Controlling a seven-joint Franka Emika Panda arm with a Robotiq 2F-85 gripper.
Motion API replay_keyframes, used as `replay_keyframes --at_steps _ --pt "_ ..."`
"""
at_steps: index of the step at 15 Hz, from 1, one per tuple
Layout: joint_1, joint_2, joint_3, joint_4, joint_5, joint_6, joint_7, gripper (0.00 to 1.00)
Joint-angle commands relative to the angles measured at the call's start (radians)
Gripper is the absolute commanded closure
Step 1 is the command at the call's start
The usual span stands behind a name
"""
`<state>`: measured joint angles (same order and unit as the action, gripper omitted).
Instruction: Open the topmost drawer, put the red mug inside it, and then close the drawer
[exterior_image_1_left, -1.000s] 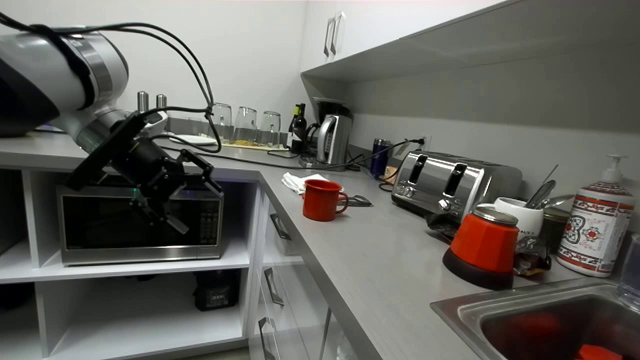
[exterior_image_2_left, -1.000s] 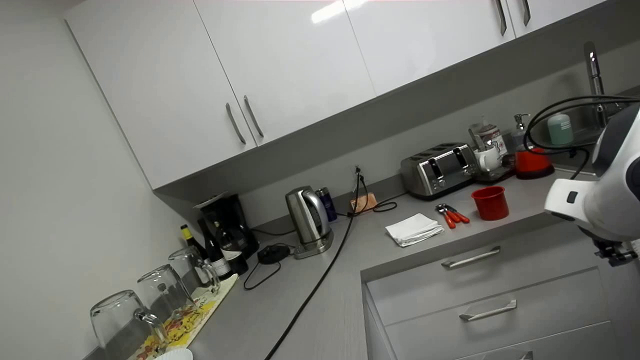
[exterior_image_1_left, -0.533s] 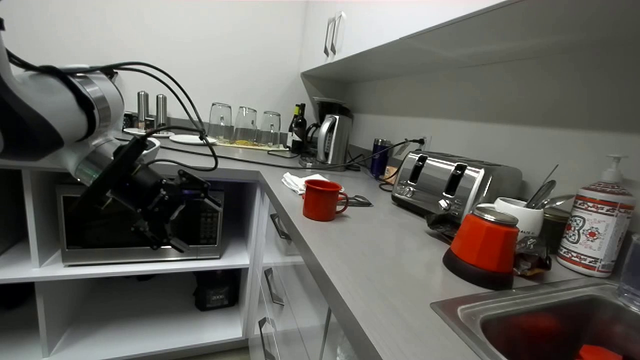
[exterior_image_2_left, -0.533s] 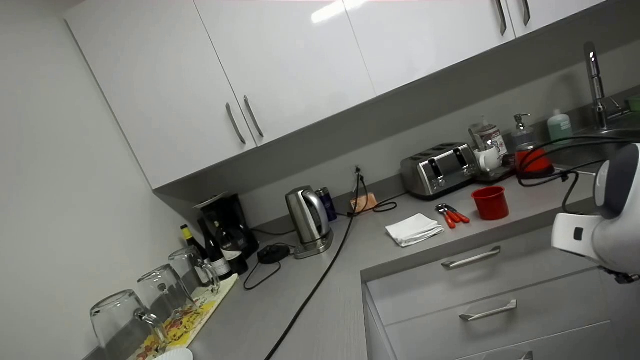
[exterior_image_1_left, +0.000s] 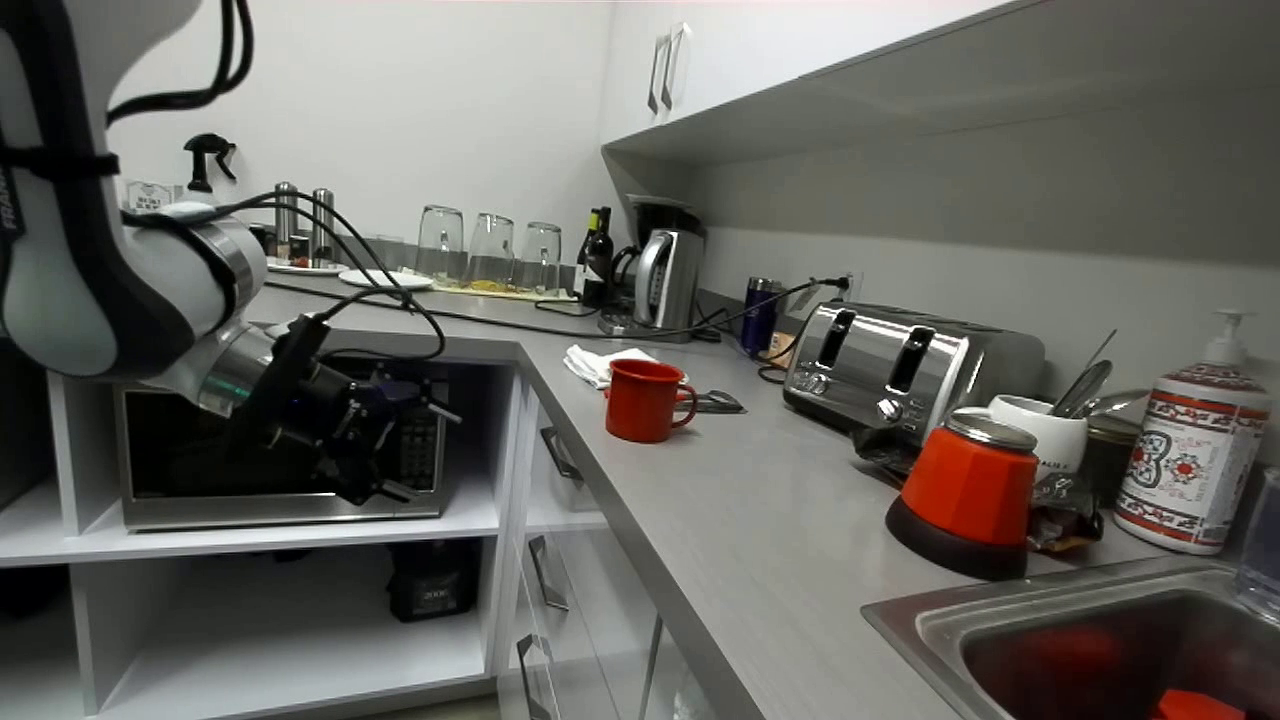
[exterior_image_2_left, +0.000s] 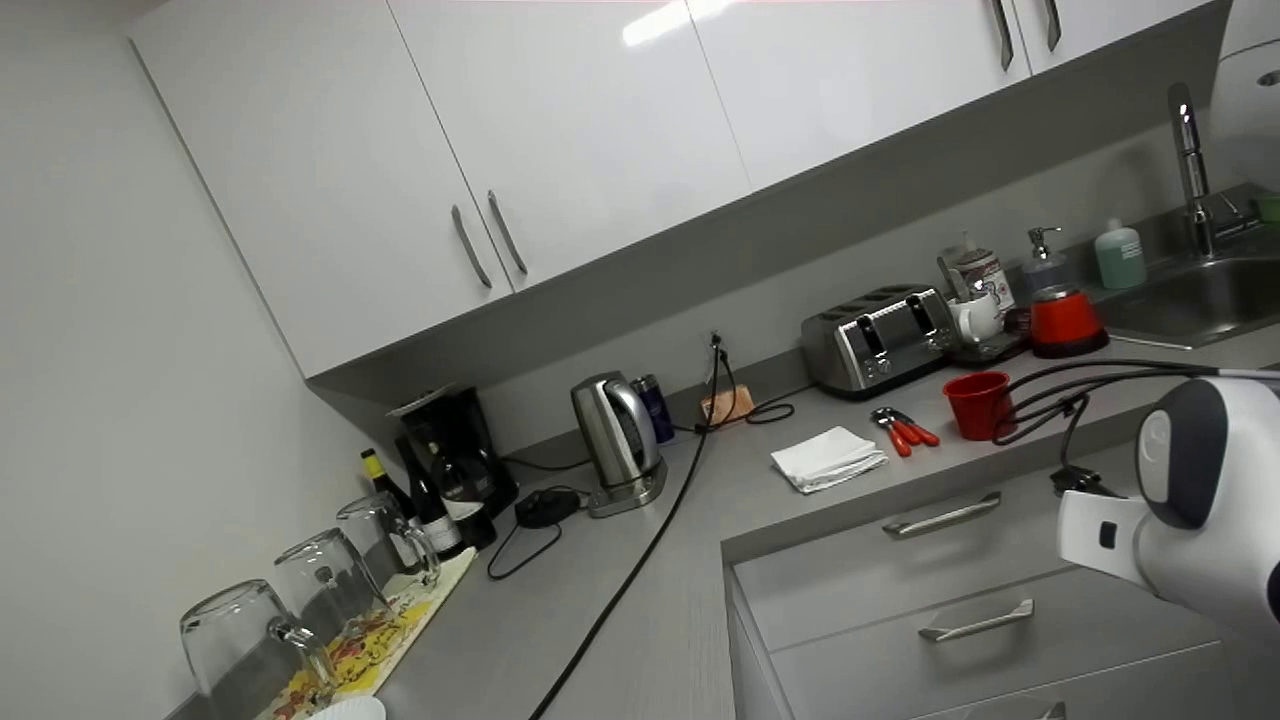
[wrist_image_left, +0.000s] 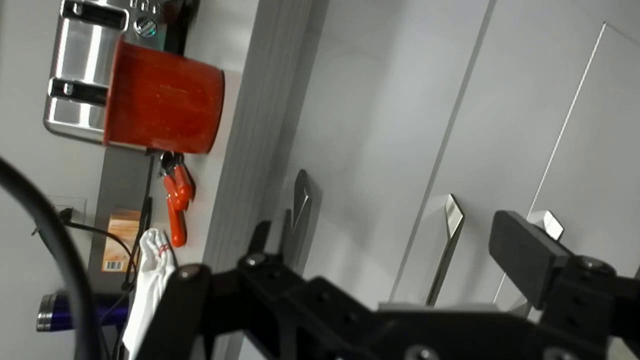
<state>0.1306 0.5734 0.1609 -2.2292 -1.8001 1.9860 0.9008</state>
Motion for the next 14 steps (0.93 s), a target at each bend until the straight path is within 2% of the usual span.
replay_keyframes --at_steps 1,6,9,10,11,14 --pt "-0.018 0.081 0.011 0.123 -0.050 0.040 0.026 0.00" --pt "-0.043 0.135 0.002 0.275 -0.033 0.120 -0.001 0.00" --pt "-0.053 0.171 -0.013 0.347 -0.017 0.125 -0.021 0.00" --pt "-0.049 0.182 -0.020 0.359 -0.007 0.100 -0.034 0.00" --pt "-0.050 0.137 -0.013 0.304 -0.019 0.114 -0.003 0.00" --pt "-0.054 0.165 -0.022 0.335 -0.018 0.113 -0.008 0.00"
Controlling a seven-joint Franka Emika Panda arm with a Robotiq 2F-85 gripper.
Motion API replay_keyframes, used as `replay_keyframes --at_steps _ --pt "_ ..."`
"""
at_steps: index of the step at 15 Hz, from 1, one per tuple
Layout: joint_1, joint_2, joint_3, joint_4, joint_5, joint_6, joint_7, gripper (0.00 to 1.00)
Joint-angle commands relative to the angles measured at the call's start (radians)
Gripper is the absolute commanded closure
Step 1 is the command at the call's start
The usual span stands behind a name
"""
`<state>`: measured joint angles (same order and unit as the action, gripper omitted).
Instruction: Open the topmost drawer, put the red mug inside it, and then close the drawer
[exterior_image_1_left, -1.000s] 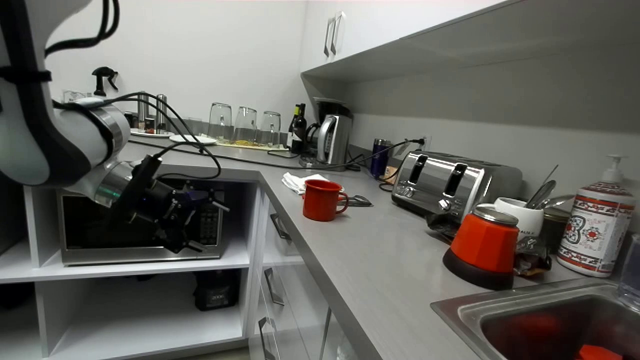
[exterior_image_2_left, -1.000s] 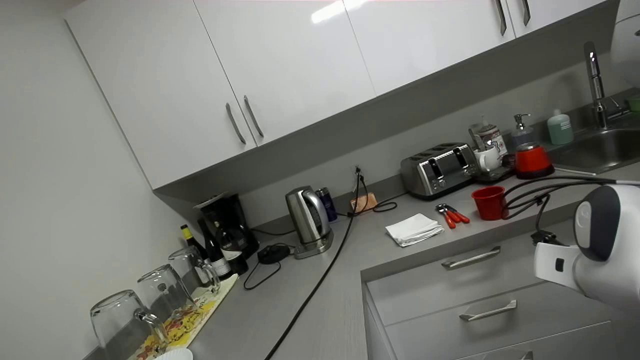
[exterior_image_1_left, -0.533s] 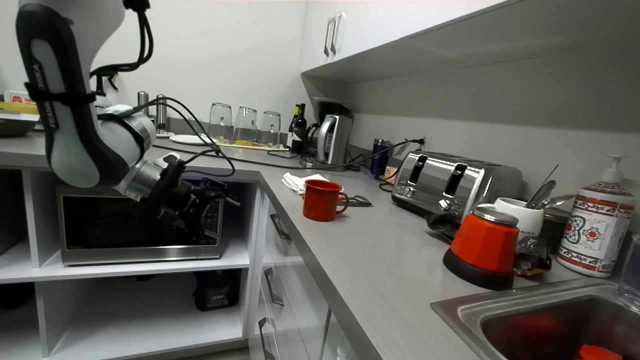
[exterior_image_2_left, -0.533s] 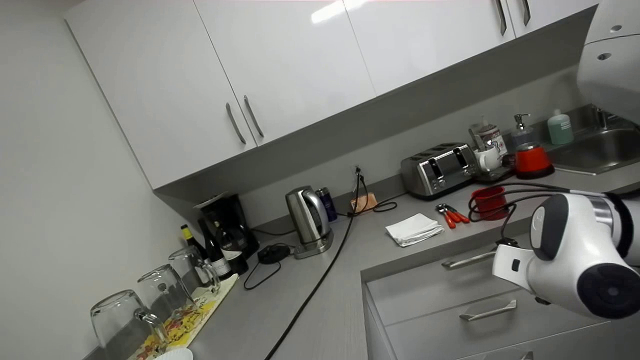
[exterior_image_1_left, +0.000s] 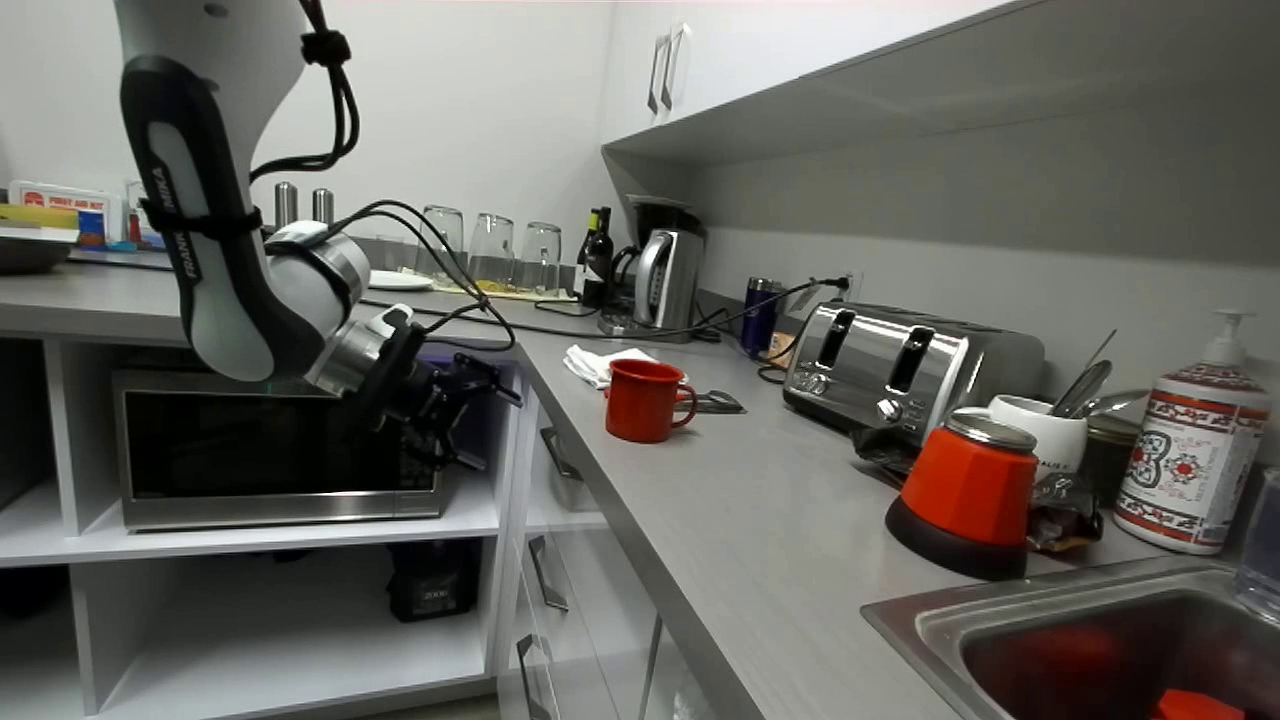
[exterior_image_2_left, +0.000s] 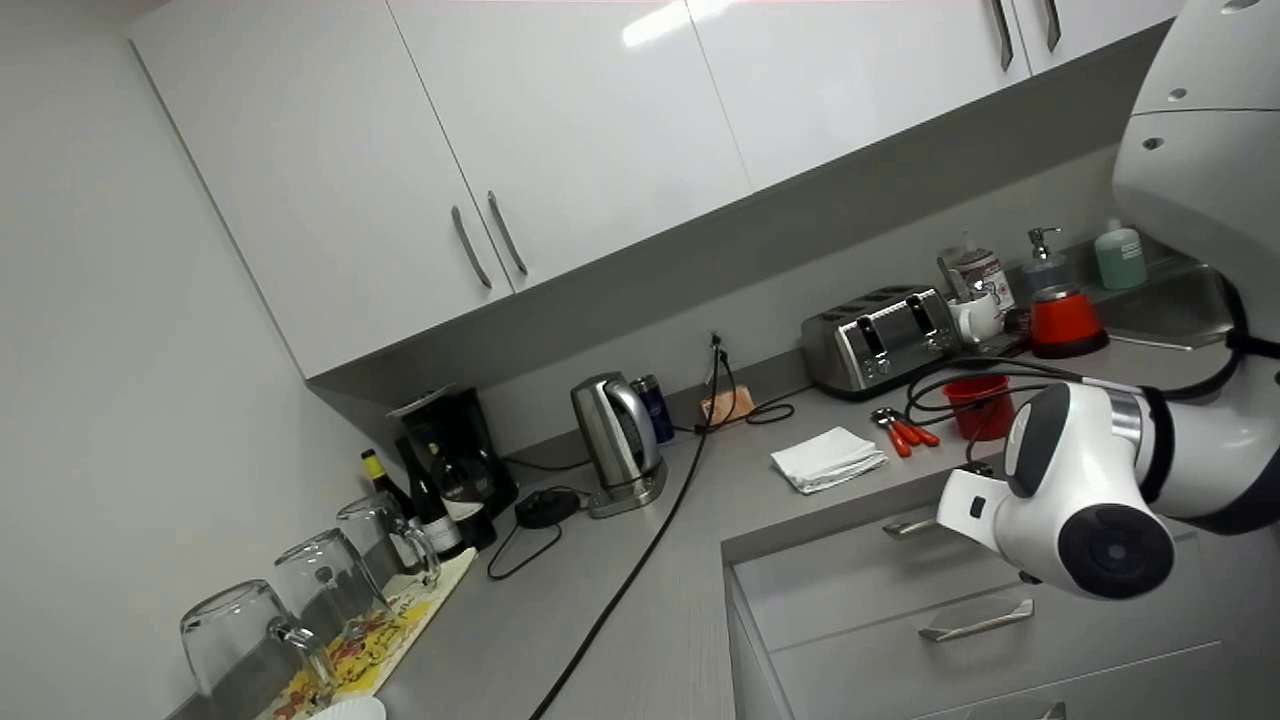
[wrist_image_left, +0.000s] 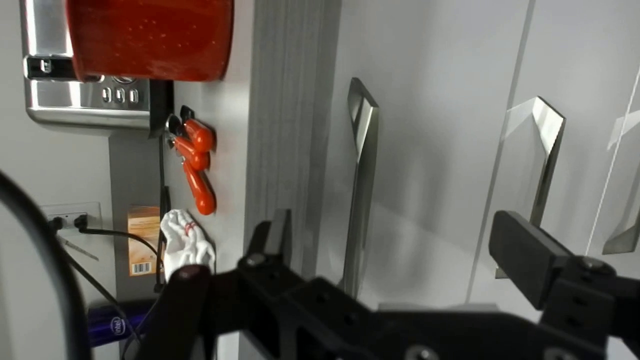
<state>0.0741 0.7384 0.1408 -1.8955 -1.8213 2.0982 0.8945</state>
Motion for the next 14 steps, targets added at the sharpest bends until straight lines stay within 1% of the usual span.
replay_keyframes --at_steps 1,3,5,9,11,14 --pt "0.003 0.003 -0.002 0.003 0.003 0.000 -0.002 0.00" --pt "0.044 0.018 -0.011 0.000 -0.056 -0.065 0.089 0.00" --pt "0.076 0.032 -0.012 -0.002 -0.113 -0.132 0.136 0.00" --pt "0.139 0.100 -0.003 0.015 -0.211 -0.276 0.177 0.00" --pt "0.151 0.147 0.004 0.042 -0.218 -0.333 0.184 0.00" --pt "0.144 0.192 0.013 0.071 -0.193 -0.385 0.200 0.00"
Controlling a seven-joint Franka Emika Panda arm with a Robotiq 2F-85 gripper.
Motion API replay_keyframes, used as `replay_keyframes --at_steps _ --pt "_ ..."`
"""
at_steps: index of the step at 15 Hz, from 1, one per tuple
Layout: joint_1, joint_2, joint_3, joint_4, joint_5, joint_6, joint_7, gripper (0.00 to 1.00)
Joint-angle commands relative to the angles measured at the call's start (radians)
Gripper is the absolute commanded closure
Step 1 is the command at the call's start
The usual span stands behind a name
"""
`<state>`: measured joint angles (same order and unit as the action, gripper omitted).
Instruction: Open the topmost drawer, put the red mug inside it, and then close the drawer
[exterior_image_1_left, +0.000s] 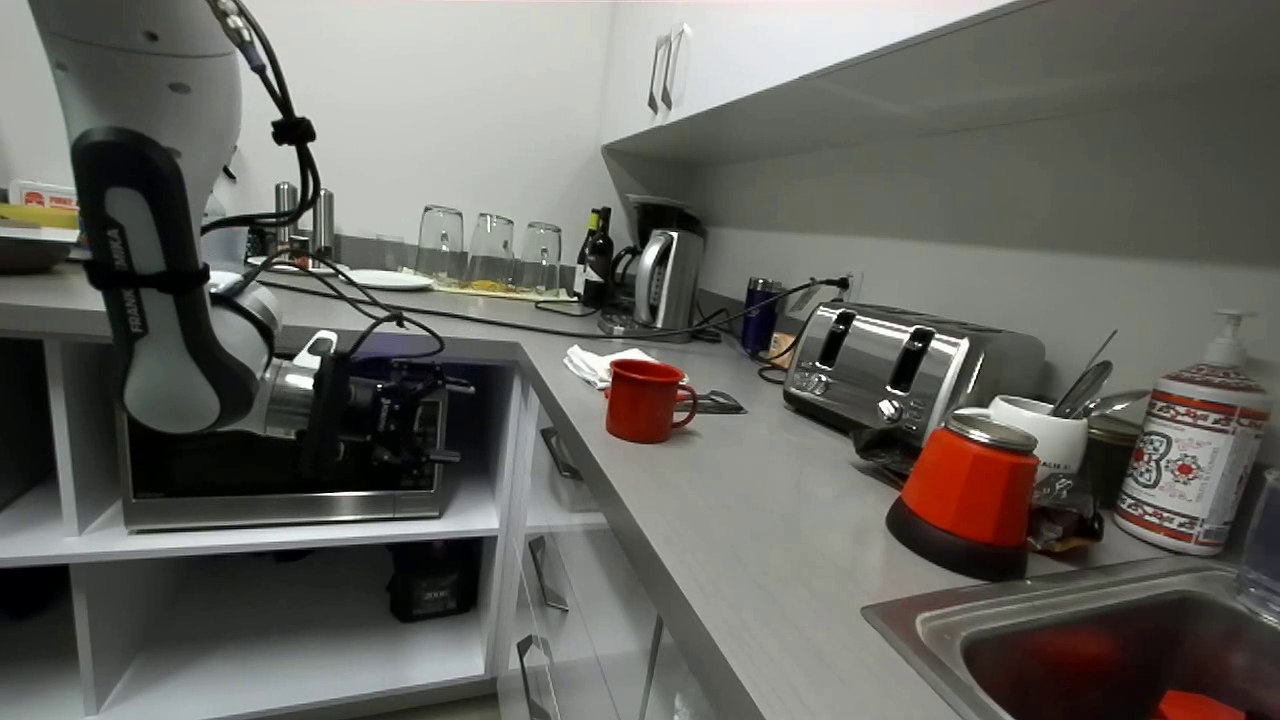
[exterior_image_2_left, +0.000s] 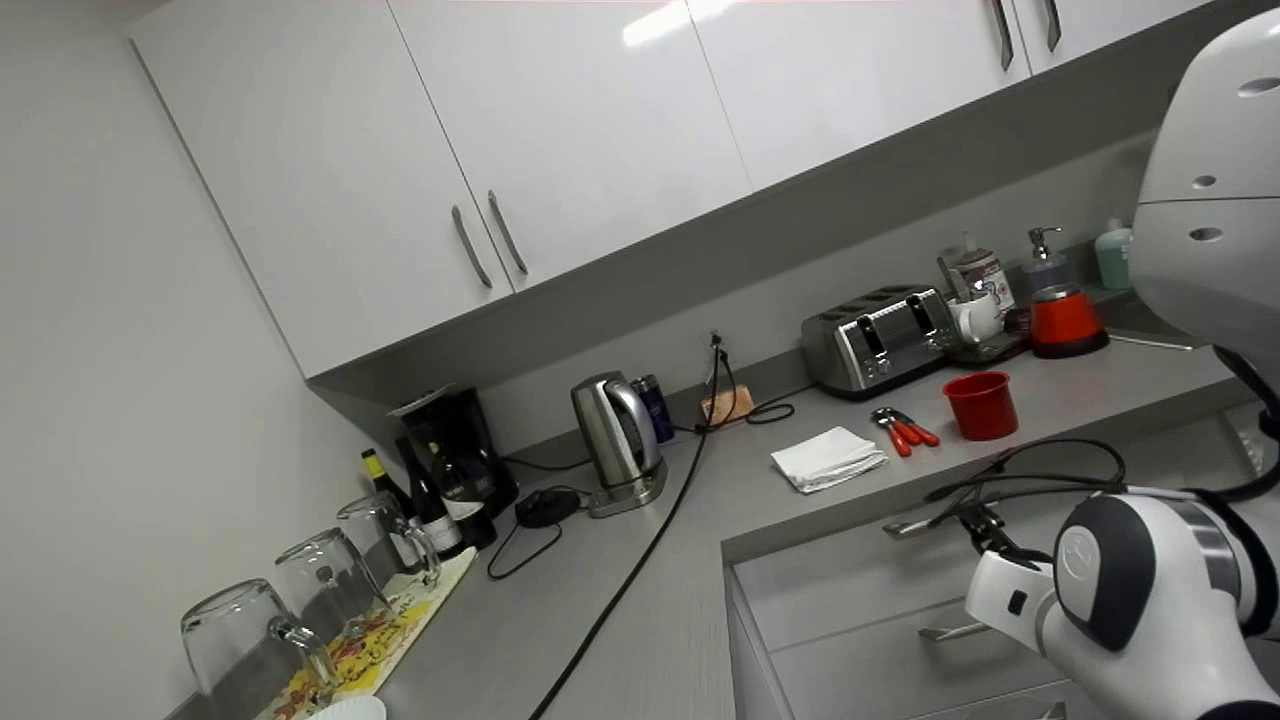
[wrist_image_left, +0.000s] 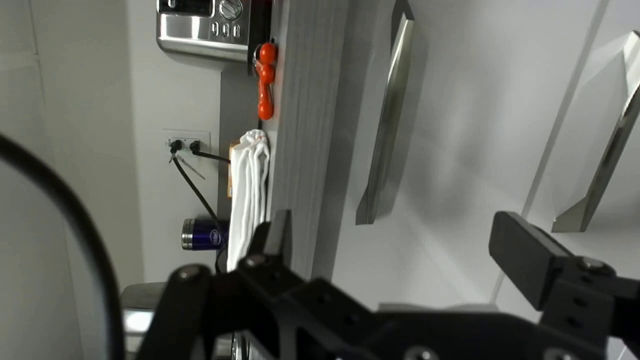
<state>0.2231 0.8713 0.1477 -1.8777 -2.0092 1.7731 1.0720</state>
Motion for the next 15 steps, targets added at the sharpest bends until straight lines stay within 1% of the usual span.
replay_keyframes --at_steps 1,4,8,15 --pt "-0.012 0.067 0.006 0.060 0.002 -0.073 0.029 0.00" --pt "-0.035 0.083 0.003 0.081 0.022 -0.108 0.051 0.00" --pt "-0.060 0.106 -0.001 0.119 0.029 -0.126 0.053 0.00" --pt "-0.078 0.189 -0.008 0.237 0.064 -0.131 0.021 0.00"
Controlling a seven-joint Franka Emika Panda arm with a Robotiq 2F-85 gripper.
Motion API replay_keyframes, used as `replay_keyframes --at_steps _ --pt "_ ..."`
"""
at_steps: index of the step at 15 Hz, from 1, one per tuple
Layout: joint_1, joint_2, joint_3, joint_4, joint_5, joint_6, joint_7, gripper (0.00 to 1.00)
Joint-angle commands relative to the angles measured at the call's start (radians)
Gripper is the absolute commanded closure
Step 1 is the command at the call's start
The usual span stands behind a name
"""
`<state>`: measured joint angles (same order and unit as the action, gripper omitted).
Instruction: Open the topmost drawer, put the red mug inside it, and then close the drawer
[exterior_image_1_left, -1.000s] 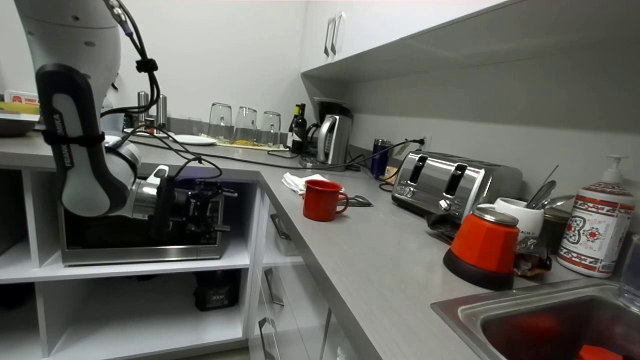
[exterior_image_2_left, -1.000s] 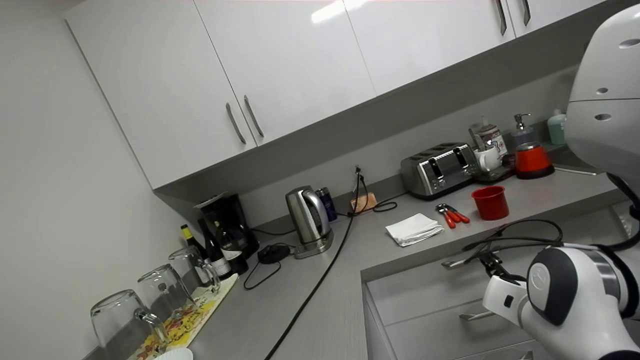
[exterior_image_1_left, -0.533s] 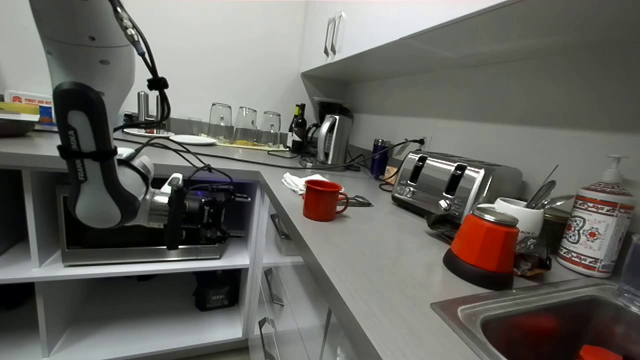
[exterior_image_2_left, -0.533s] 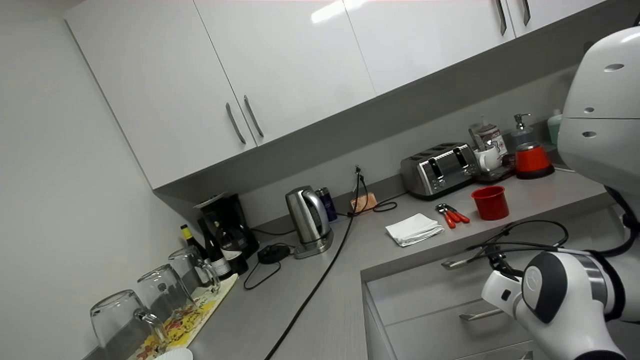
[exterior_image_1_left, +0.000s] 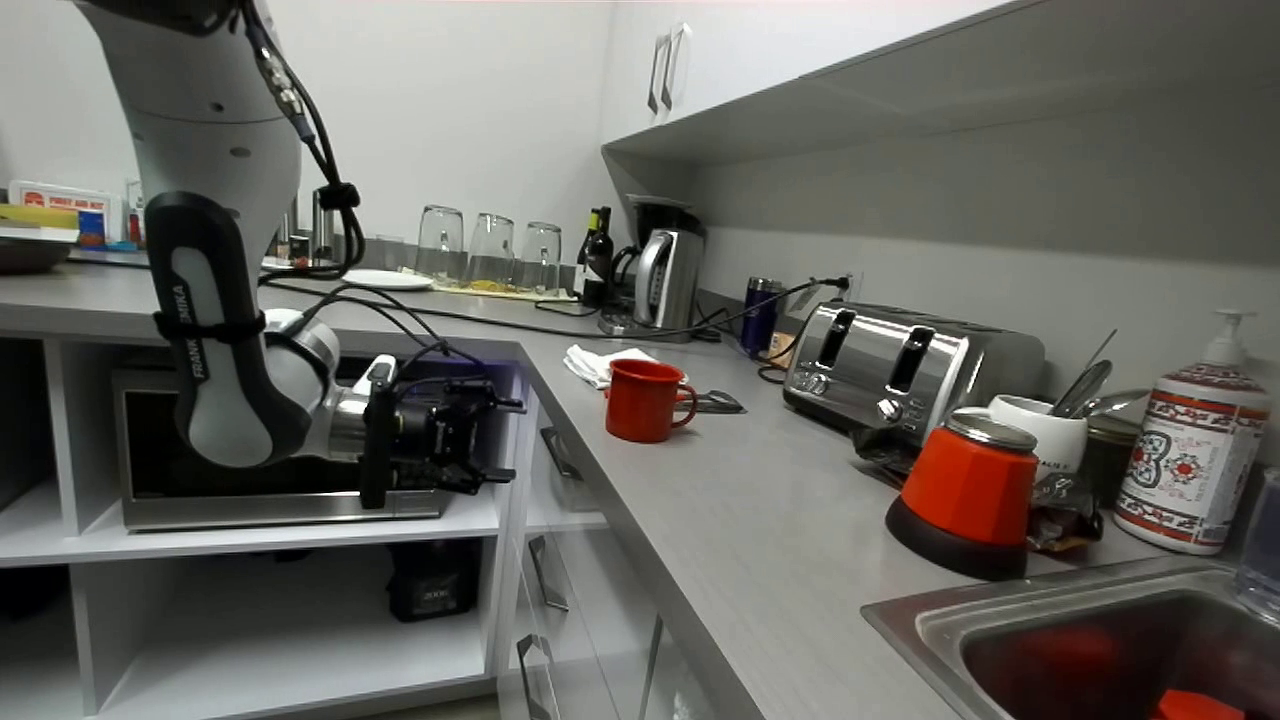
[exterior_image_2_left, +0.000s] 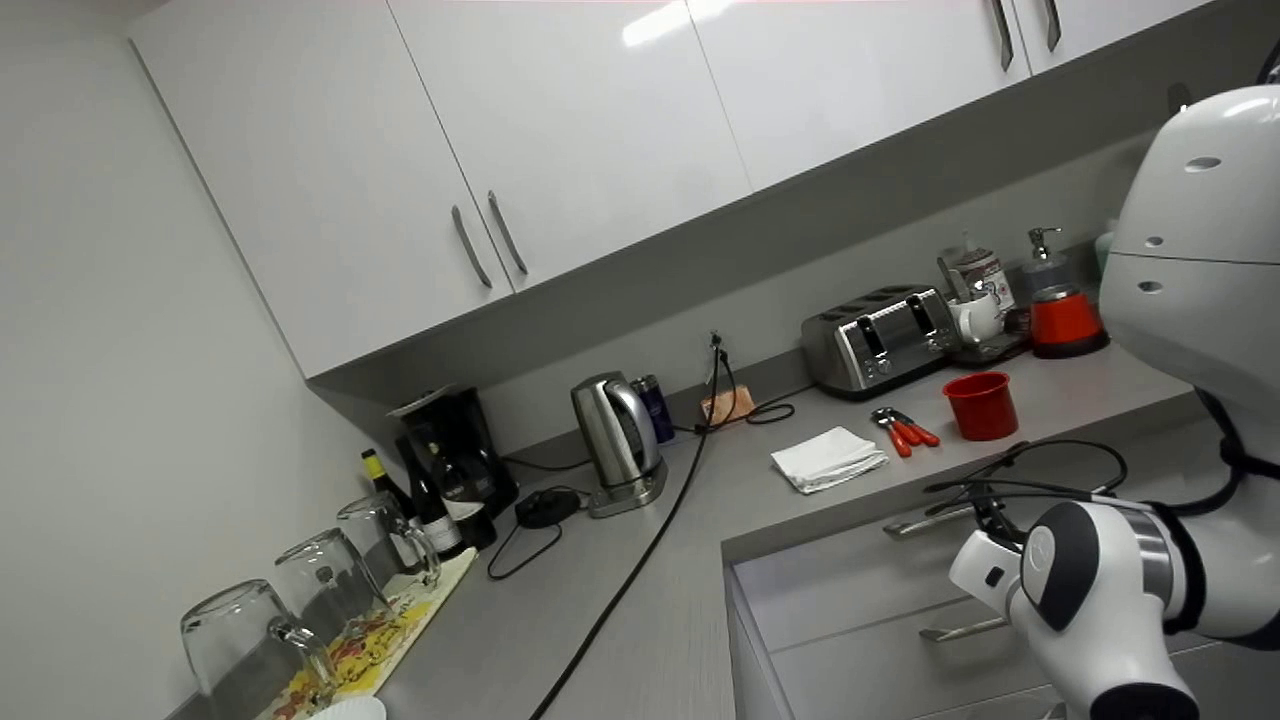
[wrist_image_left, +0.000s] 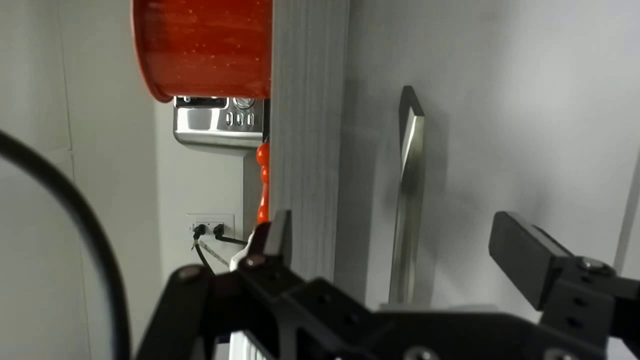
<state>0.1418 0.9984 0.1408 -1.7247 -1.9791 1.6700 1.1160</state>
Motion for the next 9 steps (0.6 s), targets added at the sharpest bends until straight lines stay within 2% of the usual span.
replay_keyframes --at_steps 1,3,4,5,6,8,9 --pt "0.003 0.074 -0.003 0.102 0.042 -0.029 -0.026 0.00" --pt "-0.001 0.096 -0.005 0.139 0.057 -0.025 -0.035 0.06" --pt "0.000 0.106 -0.007 0.156 0.064 -0.026 -0.037 0.13" --pt "0.000 0.115 -0.008 0.173 0.073 -0.024 -0.042 0.24" --pt "0.000 0.124 -0.010 0.190 0.082 -0.023 -0.047 0.28" --pt "0.000 0.139 -0.015 0.222 0.098 -0.022 -0.056 0.32" --pt "0.001 0.146 -0.018 0.238 0.106 -0.022 -0.061 0.27"
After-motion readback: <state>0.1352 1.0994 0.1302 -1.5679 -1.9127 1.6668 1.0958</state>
